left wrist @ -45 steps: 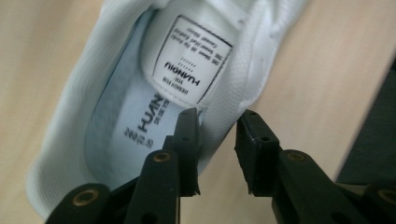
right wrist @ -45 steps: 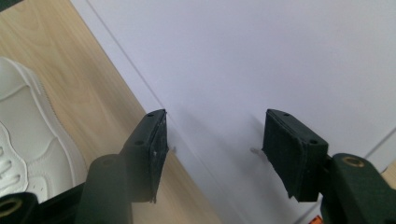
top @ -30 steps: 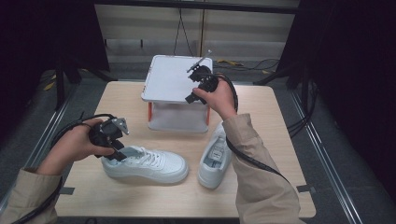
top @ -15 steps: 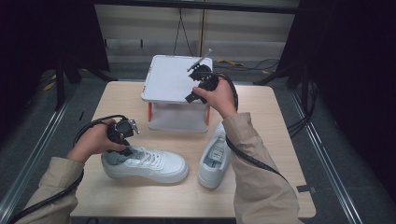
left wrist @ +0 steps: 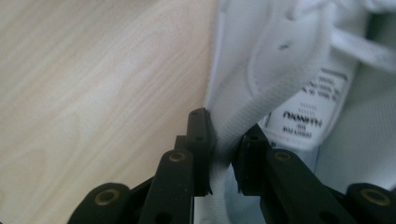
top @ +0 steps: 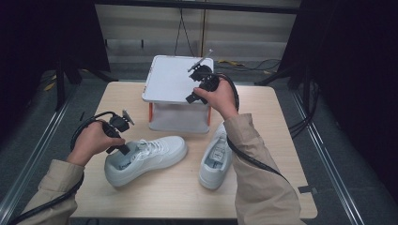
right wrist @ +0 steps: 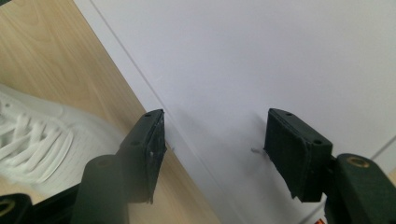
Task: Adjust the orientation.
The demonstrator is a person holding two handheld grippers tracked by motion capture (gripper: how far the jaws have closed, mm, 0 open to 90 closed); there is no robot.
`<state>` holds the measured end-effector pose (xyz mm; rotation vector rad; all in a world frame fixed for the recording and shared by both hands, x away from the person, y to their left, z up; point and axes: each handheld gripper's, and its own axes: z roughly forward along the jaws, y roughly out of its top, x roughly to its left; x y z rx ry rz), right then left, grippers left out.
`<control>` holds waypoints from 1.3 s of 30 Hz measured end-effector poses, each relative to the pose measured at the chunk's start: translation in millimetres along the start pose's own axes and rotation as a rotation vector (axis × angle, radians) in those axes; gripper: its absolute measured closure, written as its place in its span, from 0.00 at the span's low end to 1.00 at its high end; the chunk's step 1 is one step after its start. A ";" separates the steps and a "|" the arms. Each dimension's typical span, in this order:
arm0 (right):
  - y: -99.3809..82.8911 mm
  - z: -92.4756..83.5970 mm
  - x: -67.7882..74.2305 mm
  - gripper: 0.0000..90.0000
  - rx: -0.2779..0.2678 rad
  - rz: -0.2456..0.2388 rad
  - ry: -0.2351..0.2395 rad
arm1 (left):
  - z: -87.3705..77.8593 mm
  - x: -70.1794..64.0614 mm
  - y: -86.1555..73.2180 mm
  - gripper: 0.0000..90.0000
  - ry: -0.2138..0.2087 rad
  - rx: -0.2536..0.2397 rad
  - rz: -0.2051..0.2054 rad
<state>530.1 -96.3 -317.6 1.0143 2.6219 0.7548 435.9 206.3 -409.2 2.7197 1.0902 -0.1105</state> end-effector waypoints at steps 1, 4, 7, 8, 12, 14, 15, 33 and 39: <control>-0.2 0.0 -0.1 0.42 -0.001 0.002 0.000 | 1.9 -4.7 -1.5 0.87 -0.012 0.020 0.015; -0.1 0.3 0.6 0.42 -0.002 -0.001 -0.002 | 5.9 -15.1 -8.0 0.84 -0.074 0.043 0.046; 0.6 0.6 1.6 0.41 0.004 -0.009 -0.010 | 7.8 -22.1 -13.6 0.80 -0.075 0.041 0.081; 0.9 0.7 2.0 0.41 0.007 -0.009 -0.012 | 7.9 -23.6 -15.1 0.80 -0.070 0.034 0.095; 1.8 1.2 2.8 0.40 0.013 -0.016 -0.018 | 6.2 -24.7 -18.2 0.76 -0.062 0.003 0.133; 1.9 1.3 2.8 0.40 0.013 -0.016 -0.018 | 5.4 -24.5 -17.3 0.74 -0.058 -0.024 0.157; 2.1 1.2 2.9 0.40 0.015 -0.009 -0.016 | 6.1 -23.5 -15.0 0.70 -0.064 -0.063 0.156; -0.5 1.5 3.3 0.40 -0.004 -0.009 -0.019 | 4.0 -25.4 4.1 0.90 0.015 0.021 0.071; 0.7 1.7 4.1 0.39 0.009 -0.027 -0.023 | -13.3 -29.5 16.1 0.91 0.007 0.027 0.062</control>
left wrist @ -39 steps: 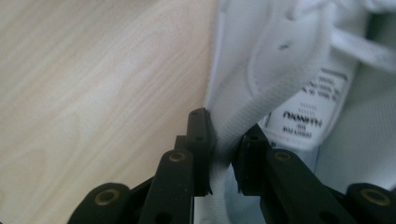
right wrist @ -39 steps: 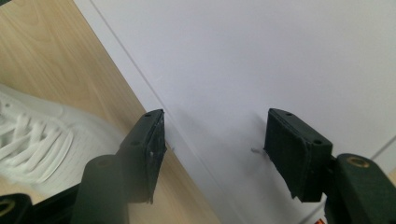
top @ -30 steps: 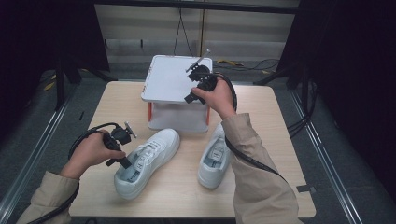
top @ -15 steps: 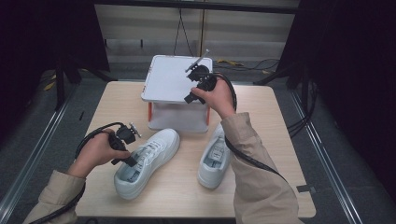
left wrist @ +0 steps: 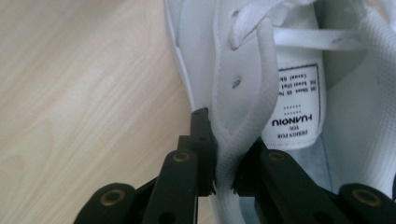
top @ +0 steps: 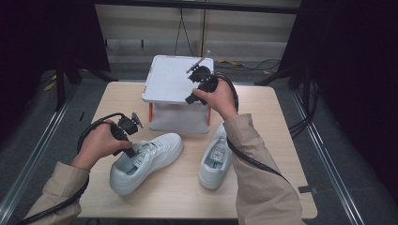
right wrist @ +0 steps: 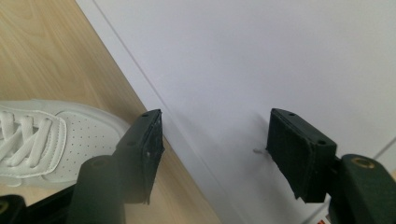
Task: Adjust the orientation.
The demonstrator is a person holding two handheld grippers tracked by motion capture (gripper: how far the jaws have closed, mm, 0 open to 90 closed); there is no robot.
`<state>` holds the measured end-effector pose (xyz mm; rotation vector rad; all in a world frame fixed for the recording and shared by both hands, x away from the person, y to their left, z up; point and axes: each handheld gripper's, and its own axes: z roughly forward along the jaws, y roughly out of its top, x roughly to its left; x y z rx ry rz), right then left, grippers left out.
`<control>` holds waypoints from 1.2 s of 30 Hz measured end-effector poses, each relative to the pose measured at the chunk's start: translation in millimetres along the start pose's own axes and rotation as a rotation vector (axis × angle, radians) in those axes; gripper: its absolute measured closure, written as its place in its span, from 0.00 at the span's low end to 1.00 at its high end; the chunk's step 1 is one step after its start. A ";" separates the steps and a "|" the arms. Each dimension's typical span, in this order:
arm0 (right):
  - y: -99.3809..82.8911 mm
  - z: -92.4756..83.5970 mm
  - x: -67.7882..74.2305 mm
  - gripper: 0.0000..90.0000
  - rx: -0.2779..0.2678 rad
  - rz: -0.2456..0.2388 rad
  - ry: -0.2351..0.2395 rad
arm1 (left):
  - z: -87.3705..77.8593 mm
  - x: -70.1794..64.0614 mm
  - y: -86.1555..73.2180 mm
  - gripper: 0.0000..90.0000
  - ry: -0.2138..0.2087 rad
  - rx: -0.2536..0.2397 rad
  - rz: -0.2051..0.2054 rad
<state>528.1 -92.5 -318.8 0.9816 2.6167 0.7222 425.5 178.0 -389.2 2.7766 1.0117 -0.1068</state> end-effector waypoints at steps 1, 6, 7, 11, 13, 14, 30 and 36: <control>0.0 0.0 0.0 0.39 0.000 0.000 0.000 | -3.8 -0.5 2.5 0.91 0.002 -0.002 0.000; 0.1 0.1 0.7 0.39 0.003 -0.002 0.001 | -28.9 4.3 15.3 0.92 0.024 -0.090 -0.019; 0.1 0.1 0.7 0.39 0.003 -0.002 0.001 | -28.9 4.3 15.3 0.92 0.024 -0.090 -0.019; 1.4 0.2 0.2 0.39 0.012 -0.006 0.004 | -29.5 15.2 23.3 0.92 0.041 -0.148 -0.090; 2.6 0.7 0.4 0.39 0.018 -0.009 0.003 | -17.8 19.0 28.7 0.91 0.060 -0.157 -0.119; 3.1 1.0 0.5 0.38 0.019 -0.010 0.002 | -10.0 19.9 31.0 0.91 0.074 -0.145 -0.128; 4.8 2.4 0.3 0.37 0.019 -0.002 0.007 | 18.2 9.9 10.9 0.58 -0.005 -0.129 -0.060; 6.4 3.3 3.4 0.35 0.029 -0.009 -0.009 | -1.4 4.1 2.2 0.52 -0.008 -0.110 -0.012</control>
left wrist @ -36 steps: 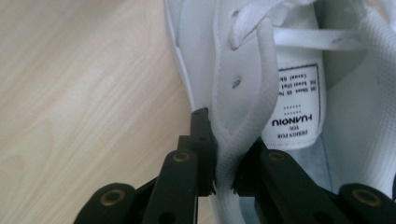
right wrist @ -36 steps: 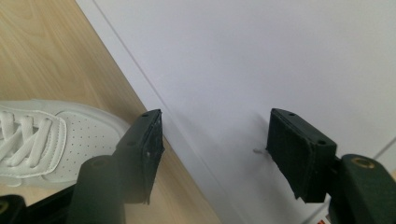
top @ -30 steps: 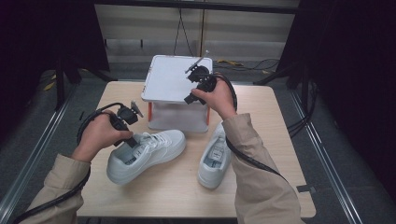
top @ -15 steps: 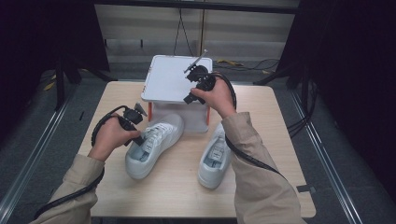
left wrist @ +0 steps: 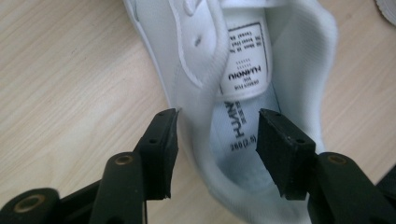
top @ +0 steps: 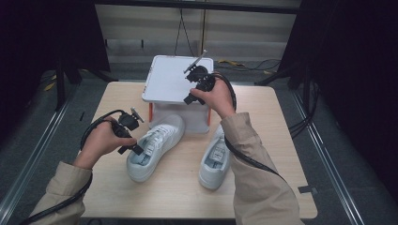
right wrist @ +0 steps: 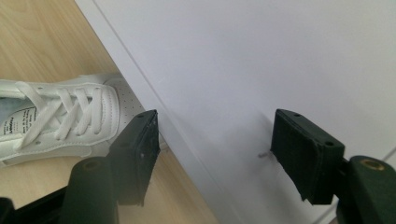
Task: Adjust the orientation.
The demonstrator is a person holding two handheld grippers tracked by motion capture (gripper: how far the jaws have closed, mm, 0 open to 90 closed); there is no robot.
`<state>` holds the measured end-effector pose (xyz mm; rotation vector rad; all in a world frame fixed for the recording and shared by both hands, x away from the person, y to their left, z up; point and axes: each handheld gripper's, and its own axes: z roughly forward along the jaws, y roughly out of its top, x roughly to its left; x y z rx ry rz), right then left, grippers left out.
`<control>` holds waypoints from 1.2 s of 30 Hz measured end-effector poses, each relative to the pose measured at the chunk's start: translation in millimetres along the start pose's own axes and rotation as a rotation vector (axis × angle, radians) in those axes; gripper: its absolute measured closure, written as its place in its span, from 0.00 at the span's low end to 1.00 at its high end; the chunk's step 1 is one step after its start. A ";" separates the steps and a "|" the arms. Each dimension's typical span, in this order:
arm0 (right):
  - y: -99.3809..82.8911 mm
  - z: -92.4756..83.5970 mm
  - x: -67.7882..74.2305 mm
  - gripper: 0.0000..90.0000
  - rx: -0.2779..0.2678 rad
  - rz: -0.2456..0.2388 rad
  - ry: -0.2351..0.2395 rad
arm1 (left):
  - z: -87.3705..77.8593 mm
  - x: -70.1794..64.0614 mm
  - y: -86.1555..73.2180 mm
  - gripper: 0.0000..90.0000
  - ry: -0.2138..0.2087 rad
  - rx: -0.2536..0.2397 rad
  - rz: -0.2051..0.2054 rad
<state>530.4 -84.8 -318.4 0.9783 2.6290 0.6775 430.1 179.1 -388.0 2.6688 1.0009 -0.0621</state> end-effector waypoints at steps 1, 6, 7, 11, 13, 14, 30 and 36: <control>0.7 -0.2 0.9 0.35 0.010 -0.003 -0.006 | -1.9 -1.3 -0.2 0.52 -0.004 0.007 0.008; 2.2 -0.3 1.5 0.35 0.024 -0.003 -0.010 | -10.5 -10.4 -3.0 0.51 -0.038 0.011 0.042; 2.5 -0.3 1.4 0.35 0.026 -0.002 -0.009 | -11.7 -12.1 -3.3 0.51 -0.042 0.008 0.050; 3.2 0.1 1.3 0.35 0.029 -0.002 -0.007 | -8.2 -18.9 -5.1 0.50 -0.056 0.017 0.074; 3.3 0.0 1.3 0.35 0.030 -0.001 -0.007 | -2.8 -20.9 -5.7 0.50 -0.075 0.028 0.084; 3.2 0.0 1.3 0.35 0.029 0.000 -0.008 | 0.7 -21.9 -6.4 0.50 -0.086 0.017 0.082; 3.1 -0.1 1.4 0.35 0.027 0.007 -0.010 | 19.0 -31.7 -11.0 0.48 -0.121 0.098 0.172; 3.2 -0.1 1.8 0.35 0.028 0.009 -0.014 | 31.2 -32.5 -16.5 0.50 -0.125 0.097 0.200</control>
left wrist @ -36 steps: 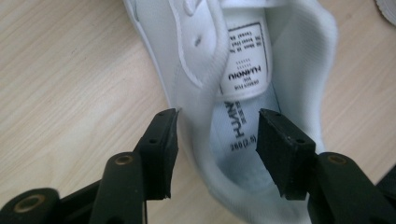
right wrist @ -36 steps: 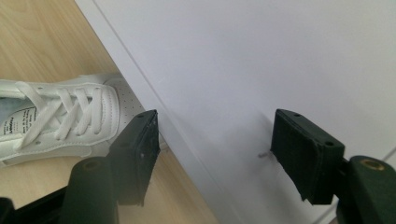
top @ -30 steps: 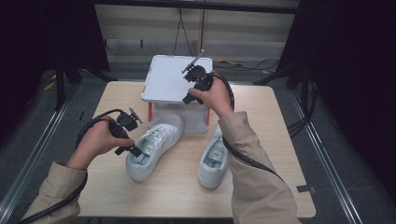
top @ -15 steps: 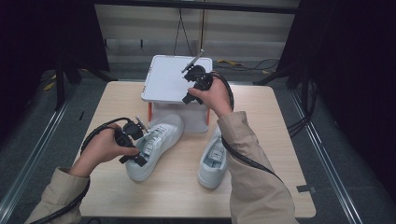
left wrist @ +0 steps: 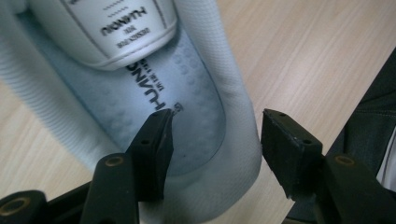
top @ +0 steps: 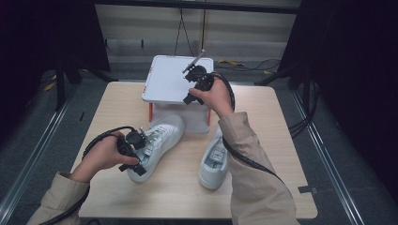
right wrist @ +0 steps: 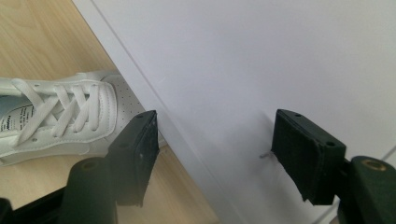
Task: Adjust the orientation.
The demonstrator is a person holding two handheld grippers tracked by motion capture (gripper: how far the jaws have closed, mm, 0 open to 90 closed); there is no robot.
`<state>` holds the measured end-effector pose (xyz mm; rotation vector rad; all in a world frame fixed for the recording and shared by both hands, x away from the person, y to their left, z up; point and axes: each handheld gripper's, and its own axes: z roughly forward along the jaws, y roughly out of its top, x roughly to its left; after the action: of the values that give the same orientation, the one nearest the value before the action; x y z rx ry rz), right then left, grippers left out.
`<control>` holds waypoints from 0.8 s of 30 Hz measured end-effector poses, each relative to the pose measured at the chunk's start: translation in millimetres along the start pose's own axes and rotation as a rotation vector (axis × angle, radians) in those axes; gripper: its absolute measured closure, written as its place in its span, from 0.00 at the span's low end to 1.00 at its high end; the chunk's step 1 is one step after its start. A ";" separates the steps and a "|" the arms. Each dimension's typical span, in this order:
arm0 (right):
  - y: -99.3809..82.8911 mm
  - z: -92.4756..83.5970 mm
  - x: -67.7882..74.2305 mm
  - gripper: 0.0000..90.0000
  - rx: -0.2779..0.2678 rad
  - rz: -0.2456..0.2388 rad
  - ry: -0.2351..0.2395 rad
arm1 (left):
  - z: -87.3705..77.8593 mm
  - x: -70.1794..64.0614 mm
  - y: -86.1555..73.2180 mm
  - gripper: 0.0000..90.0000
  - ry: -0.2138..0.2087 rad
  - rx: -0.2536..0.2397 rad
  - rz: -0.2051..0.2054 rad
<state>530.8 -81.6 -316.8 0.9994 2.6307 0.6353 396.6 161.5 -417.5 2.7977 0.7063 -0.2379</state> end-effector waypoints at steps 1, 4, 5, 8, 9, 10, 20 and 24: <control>-0.2 0.1 -0.2 0.35 -0.002 0.000 0.002 | 2.4 -0.6 0.5 0.50 -0.004 0.011 0.011; -0.2 0.0 -0.3 0.35 -0.003 0.003 0.003 | 11.4 0.6 2.3 0.67 -0.007 0.028 0.023; -0.2 0.1 -0.4 0.35 -0.003 0.003 0.003 | 12.1 2.1 3.7 0.76 -0.073 0.037 -0.019; -0.4 0.1 -0.8 0.35 -0.005 0.003 0.007 | 10.4 -2.1 5.3 0.84 -0.037 0.044 -0.003; -0.4 -0.1 -1.0 0.35 -0.004 0.006 0.008 | 9.1 -3.9 5.9 0.85 -0.030 0.042 -0.011; -0.4 -0.2 -1.3 0.35 -0.003 0.005 0.008 | 6.1 -4.1 6.8 0.86 -0.034 0.024 -0.013; -0.1 -0.4 -4.5 0.36 -0.010 0.013 0.027 | -25.0 -18.6 32.5 0.87 0.006 -0.064 0.043; -0.8 -0.5 -6.0 0.37 -0.018 0.012 0.035 | -33.8 -22.6 44.4 0.85 0.051 -0.064 0.075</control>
<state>534.5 -86.3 -316.2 1.0088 2.6456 0.6839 401.8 122.9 -371.6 2.7710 0.6076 -0.1281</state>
